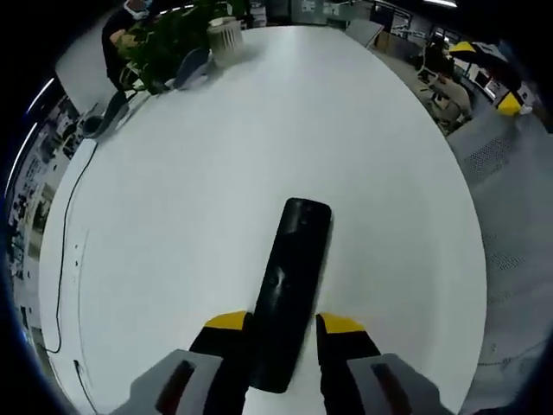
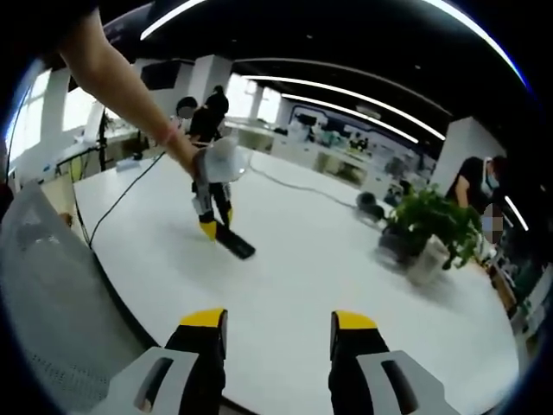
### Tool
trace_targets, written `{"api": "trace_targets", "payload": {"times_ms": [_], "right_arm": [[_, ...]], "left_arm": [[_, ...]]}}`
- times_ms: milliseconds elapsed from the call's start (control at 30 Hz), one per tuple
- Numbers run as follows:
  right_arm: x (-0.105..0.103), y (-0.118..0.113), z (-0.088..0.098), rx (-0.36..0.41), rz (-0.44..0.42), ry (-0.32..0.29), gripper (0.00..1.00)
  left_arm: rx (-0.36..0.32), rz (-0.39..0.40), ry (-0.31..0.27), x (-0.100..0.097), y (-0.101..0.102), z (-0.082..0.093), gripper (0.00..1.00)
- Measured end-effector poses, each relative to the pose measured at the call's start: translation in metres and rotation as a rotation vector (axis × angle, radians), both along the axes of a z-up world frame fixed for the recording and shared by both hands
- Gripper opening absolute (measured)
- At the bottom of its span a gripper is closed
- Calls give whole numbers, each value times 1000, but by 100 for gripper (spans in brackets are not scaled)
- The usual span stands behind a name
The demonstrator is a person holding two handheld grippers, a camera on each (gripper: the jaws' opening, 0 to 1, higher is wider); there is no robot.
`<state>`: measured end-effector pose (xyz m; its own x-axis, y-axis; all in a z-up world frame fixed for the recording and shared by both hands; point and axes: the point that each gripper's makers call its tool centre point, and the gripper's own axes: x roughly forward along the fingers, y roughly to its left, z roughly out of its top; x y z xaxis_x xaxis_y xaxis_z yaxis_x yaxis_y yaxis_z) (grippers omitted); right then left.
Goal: Press the specified remote control buttons in sequence, fully releasing each button before pressing the next.
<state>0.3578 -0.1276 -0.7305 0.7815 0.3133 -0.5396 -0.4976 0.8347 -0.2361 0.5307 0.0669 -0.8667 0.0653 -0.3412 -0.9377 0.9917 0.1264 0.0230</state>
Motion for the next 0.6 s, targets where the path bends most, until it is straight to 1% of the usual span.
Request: {"api": "trace_targets", "payload": {"times_ms": [33,200,367,600], "right_arm": [[0,0,0,-1,0,-1,45],[0,-1,0,-3,-1,-2,45],[1,-1,1,-2,-3,-6,45],[0,0,1,-5,0,-5,45]], "left_arm": [[1,-4,-12,1,0,0,26],[0,13,-18,0,0,0,25],[1,20,-13,-5,0,-1,25],[-4,33,2,-18,1,0,25]]}}
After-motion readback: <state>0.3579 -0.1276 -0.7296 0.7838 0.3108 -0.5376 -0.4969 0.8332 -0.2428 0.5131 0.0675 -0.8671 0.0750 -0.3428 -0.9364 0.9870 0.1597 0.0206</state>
